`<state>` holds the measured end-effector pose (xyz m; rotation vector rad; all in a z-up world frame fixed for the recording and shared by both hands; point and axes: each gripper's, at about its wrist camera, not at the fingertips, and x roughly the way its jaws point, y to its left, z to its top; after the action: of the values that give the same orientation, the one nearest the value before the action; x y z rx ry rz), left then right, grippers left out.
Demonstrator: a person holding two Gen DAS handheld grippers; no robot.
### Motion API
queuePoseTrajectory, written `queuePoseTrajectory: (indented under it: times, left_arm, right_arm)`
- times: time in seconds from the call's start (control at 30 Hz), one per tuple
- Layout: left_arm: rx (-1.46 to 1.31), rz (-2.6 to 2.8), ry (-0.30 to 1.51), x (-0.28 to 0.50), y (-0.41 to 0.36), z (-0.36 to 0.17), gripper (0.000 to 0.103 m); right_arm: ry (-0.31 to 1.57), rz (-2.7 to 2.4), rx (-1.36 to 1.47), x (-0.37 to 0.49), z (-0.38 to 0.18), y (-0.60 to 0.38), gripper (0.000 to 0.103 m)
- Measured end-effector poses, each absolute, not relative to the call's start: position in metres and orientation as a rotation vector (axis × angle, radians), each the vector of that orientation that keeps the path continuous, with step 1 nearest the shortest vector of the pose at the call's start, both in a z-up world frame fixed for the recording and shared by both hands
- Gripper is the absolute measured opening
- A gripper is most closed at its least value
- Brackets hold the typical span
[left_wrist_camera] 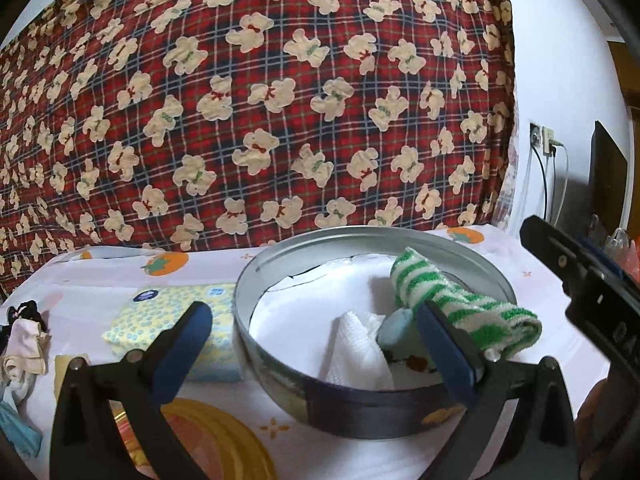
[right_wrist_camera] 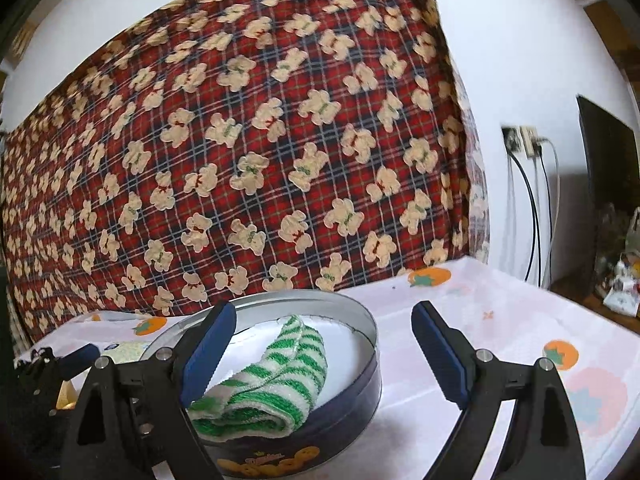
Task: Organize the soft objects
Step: 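Withdraw both grippers from the tin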
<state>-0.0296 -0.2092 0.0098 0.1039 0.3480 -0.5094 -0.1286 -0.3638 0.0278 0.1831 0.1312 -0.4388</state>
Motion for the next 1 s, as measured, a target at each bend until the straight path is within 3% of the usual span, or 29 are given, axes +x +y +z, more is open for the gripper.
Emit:
queuePoseTrajectory:
  times: [1.0]
  left_arm:
    - [-0.029, -0.420, 0.315, -0.033, -0.114, 0.013, 0.103]
  right_arm:
    - [0.063, -0.391, 0.176, -0.150, 0.030, -0.303, 0.091]
